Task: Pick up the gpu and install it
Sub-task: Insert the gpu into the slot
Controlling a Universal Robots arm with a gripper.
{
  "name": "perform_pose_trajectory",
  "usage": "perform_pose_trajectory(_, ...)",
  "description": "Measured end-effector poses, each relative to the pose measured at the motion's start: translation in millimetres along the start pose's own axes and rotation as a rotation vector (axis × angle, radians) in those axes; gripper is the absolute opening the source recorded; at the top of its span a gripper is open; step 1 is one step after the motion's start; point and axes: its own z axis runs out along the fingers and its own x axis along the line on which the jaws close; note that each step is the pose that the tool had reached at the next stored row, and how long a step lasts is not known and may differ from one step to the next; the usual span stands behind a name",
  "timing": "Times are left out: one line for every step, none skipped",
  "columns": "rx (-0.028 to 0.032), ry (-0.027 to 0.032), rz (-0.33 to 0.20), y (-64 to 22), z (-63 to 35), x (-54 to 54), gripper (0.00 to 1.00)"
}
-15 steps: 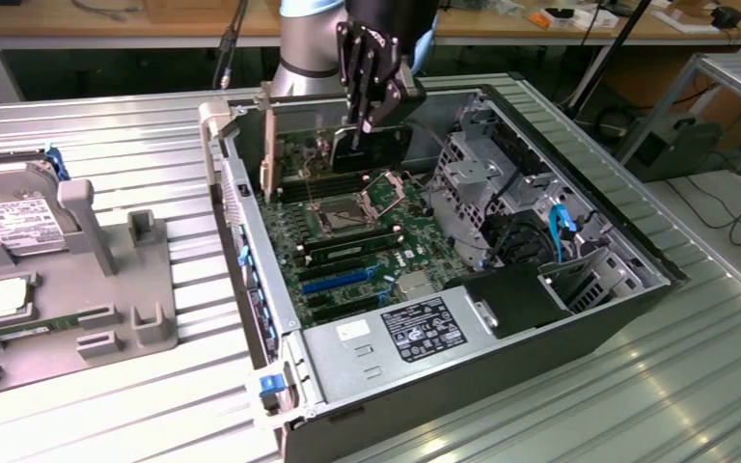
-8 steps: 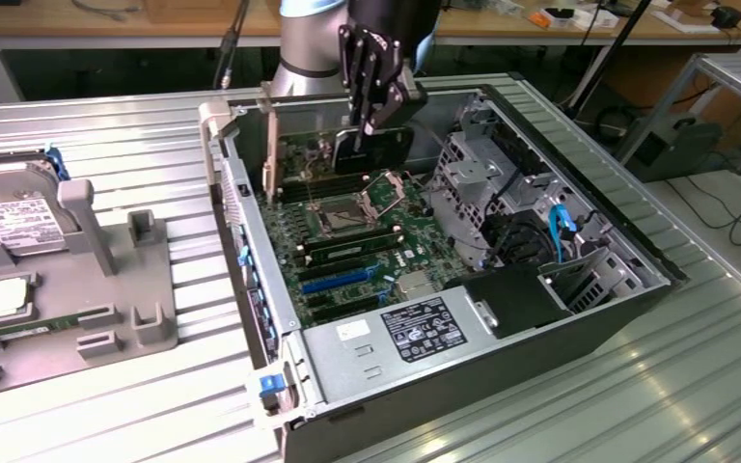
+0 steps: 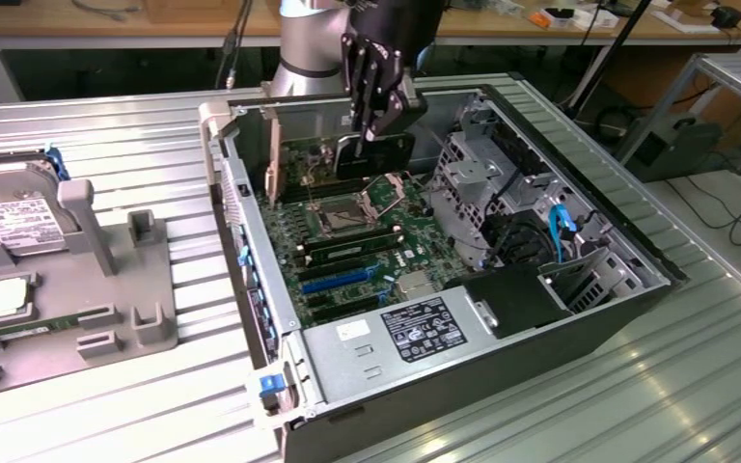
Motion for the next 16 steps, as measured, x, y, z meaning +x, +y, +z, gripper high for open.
perform_pose_trajectory(-0.0001, 0.0001, 0.0, -0.1, 0.8, 0.0, 0.27)
perform_pose_trajectory(0.0, 0.0, 0.001, -0.1, 2.0, 0.0, 0.27)
perform_pose_trajectory(0.0, 0.0, 0.001, -0.1, 2.9, 0.0, 0.27)
perform_pose_trajectory(0.0, -0.0001, 0.001, -0.2, 4.0, 0.0, 0.27)
perform_pose_trajectory(0.0, -0.0001, 0.001, -0.2, 5.3, 0.0, 0.27)
perform_pose_trajectory(-0.0001, 0.0, 0.001, -0.3, 6.2, 0.0, 0.27)
perform_pose_trajectory(0.0, -0.0001, 0.001, -0.3, 7.7, 0.0, 0.27)
perform_pose_trajectory(0.0002, -0.0001, 0.001, -0.4, 9.4, 0.1, 0.27)
perform_pose_trajectory(0.0002, 0.0, 0.001, -0.5, 11.6, 0.5, 0.27)
perform_pose_trajectory(0.0002, 0.0, 0.001, -0.5, 13.7, 0.8, 0.27)
perform_pose_trajectory(0.0002, -0.0001, 0.001, -0.6, 15.2, 1.0, 0.27)
perform_pose_trajectory(0.0003, -0.0001, 0.001, -0.7, 17.2, 1.1, 0.27)
perform_pose_trajectory(0.0003, -0.0001, 0.001, -0.7, 18.9, 1.2, 0.27)
perform_pose_trajectory(0.0004, 0.0, 0.001, -0.8, 21.3, 1.2, 0.27)
perform_pose_trajectory(0.0004, 0.0, 0.001, -1.0, 23.7, 1.2, 0.27)
perform_pose_trajectory(0.0005, 0.0, 0.001, -1.0, 25.3, 1.2, 0.27)
